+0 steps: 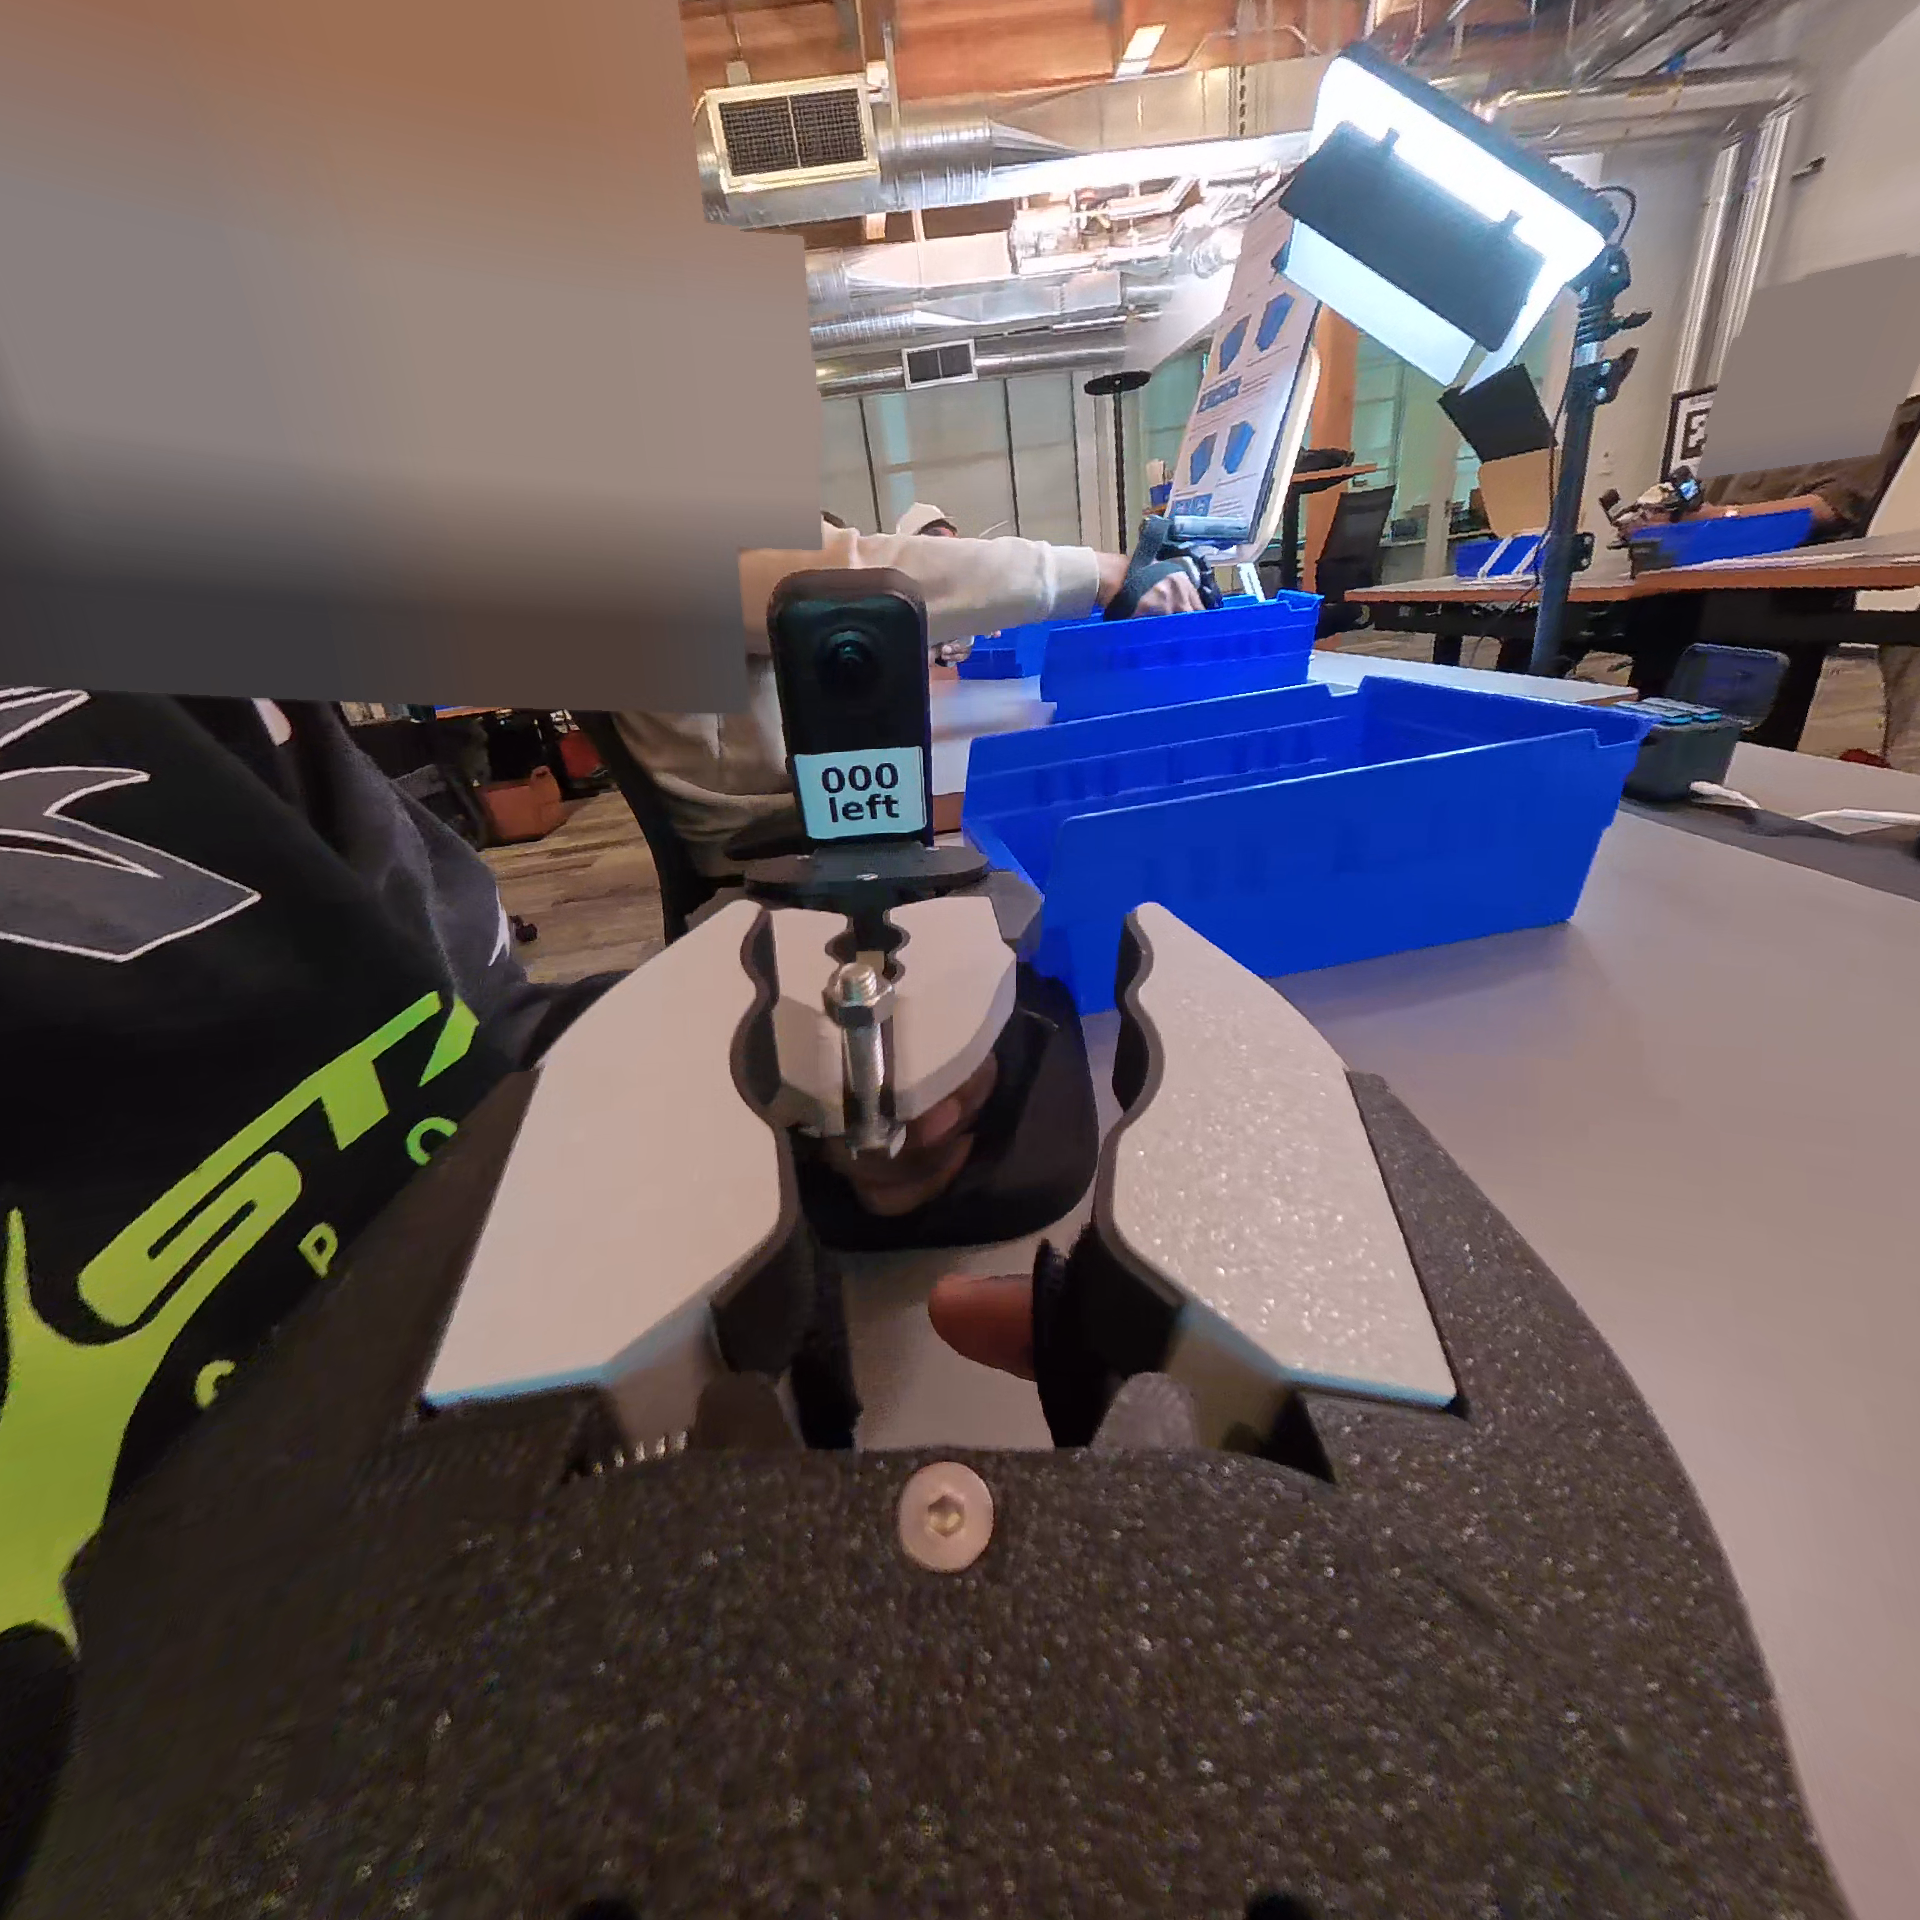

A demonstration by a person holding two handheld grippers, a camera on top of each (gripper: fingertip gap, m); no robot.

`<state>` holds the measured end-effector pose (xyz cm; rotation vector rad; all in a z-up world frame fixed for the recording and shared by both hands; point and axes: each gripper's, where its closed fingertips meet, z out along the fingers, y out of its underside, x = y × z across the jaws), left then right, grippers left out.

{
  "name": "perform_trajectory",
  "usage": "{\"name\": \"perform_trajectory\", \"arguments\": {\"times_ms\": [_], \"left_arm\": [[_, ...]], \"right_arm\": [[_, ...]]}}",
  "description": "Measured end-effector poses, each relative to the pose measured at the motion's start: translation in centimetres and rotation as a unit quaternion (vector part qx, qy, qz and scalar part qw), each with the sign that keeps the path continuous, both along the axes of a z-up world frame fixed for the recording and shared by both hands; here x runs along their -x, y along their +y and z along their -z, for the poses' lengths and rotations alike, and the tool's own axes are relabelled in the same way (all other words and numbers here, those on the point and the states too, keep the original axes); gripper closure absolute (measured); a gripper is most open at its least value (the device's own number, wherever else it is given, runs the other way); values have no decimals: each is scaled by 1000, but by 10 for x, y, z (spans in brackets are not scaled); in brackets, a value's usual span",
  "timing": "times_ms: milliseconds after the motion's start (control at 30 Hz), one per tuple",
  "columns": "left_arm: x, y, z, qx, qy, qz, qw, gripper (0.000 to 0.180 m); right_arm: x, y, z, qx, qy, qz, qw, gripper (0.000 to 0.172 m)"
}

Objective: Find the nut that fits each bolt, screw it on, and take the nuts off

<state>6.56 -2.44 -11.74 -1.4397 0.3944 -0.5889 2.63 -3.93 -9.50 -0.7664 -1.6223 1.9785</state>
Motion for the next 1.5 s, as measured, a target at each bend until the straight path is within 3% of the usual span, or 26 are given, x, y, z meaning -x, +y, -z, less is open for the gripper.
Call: {"name": "perform_trajectory", "arguments": {"times_ms": [167, 433, 500, 600, 833, 1033, 1367, 1433, 1500], "left_arm": [[-1, -1, 0, -1, 1, 1, 1000, 175], [0, 0, 0, 0, 0, 1, 1000, 175], [-1, -2, -1, -5, 2, 5, 1000, 175], [-1, -1, 0, -2, 1, 3, 1000, 176], [0, 0, 0, -1, 1, -1, 1000, 176], [0, 0, 0, -1, 3, -2, 1000, 176], [1, -1, -1, -4, -2, -1, 1000, 175], [-1, -2, -2, -9, 2, 5, 1000, 176], [-1, -1, -1, -7, 3, 4, 1000, 176]], "right_arm": [[7, -1, 3, -11, -4, 10, 1000, 108], [-7, 32, 4, -11, 5, 46, 999, 105], [-9, 51, 8, -16, 3, 85, 996, 128], [-16, 62, 8, -14, 6, 92, 996, 137], [-17, 23, 0, -4, 12, 22, 1000, 114], [2, 1, 1, -6, -2, 18, 1000, 110], [-8, 33, 5, -21, 2, 51, 998, 105], [-8, 53, 9, -26, 0, 93, 995, 136], [-13, 61, 10, -28, 1, 99, 995, 138]]}}
